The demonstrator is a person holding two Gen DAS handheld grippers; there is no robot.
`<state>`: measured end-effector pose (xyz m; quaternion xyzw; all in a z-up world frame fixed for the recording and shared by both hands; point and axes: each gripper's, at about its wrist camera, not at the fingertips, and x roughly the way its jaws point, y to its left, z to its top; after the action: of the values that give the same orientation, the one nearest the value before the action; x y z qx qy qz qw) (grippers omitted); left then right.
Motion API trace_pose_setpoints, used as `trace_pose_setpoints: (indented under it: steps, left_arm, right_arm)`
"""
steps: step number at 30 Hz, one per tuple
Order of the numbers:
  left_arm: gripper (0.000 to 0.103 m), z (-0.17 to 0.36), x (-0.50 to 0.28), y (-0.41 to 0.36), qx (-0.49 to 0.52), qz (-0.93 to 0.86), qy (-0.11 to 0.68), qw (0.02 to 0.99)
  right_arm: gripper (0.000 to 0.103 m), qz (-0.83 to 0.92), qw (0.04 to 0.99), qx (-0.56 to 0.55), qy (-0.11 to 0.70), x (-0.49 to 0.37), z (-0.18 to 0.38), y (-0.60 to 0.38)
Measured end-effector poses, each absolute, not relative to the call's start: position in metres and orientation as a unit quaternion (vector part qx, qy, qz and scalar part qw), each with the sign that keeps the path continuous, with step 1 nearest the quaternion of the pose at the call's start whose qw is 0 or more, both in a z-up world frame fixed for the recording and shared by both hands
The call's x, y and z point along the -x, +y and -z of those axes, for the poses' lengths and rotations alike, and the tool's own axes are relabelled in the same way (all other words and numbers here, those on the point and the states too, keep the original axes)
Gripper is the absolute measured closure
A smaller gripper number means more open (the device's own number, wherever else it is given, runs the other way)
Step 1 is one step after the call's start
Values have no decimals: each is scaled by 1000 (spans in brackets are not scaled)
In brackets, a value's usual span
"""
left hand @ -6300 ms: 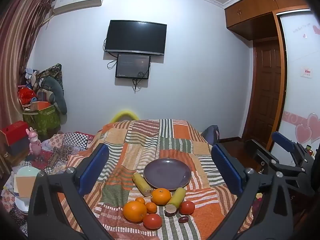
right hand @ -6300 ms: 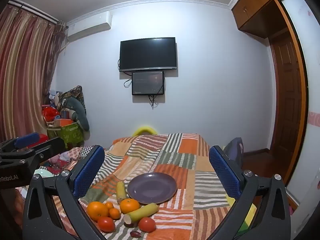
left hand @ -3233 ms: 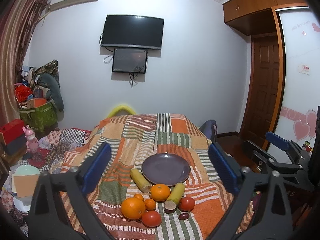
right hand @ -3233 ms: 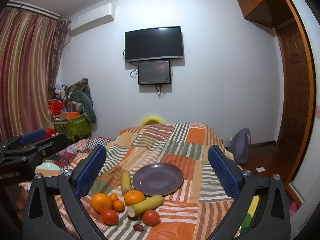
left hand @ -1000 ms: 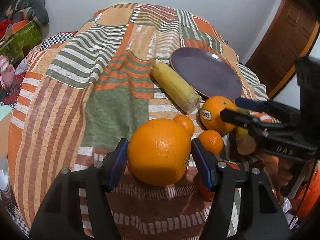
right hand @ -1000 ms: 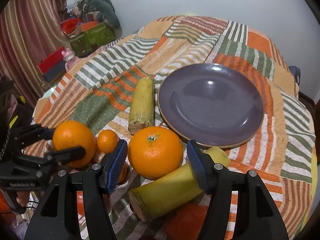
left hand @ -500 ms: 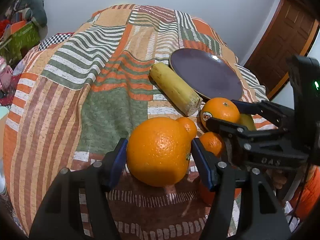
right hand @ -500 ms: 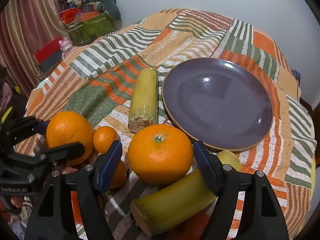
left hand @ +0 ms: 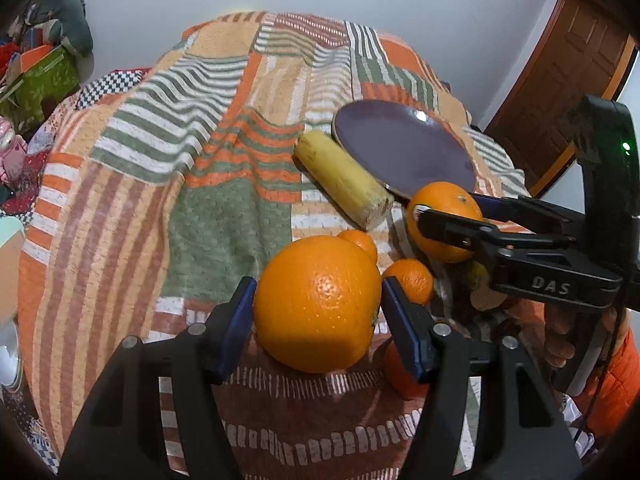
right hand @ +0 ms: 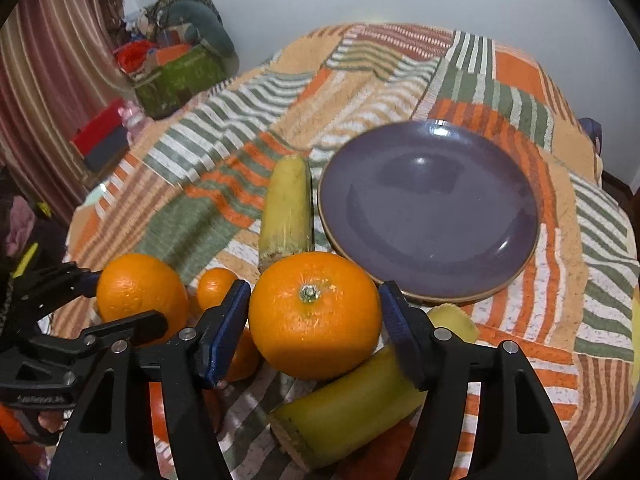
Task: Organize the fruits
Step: 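Grasp a large orange with the left tool while the right tool grasps another orange, then lower the left tool's orange onto the purple plate while the right tool places its orange beside it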
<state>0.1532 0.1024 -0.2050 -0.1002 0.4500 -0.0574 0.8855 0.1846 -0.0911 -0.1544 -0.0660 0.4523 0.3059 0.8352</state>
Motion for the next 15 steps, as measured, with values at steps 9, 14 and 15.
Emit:
trace_pose_setpoints:
  steps: [9,14,15]
  left_arm:
    - [40,162,-163,103,94,46,408,907]
    - [40,139,-173,93,81,53,381,920]
    - [40,135,-175,92,79,54,377,921]
  right_arm:
    - [40,-284,871,49,397,-184,111,-119]
    - [40,-259,891,46,371,-196,93,-138]
    - [40,-256,893,45,367,-198,90,-141]
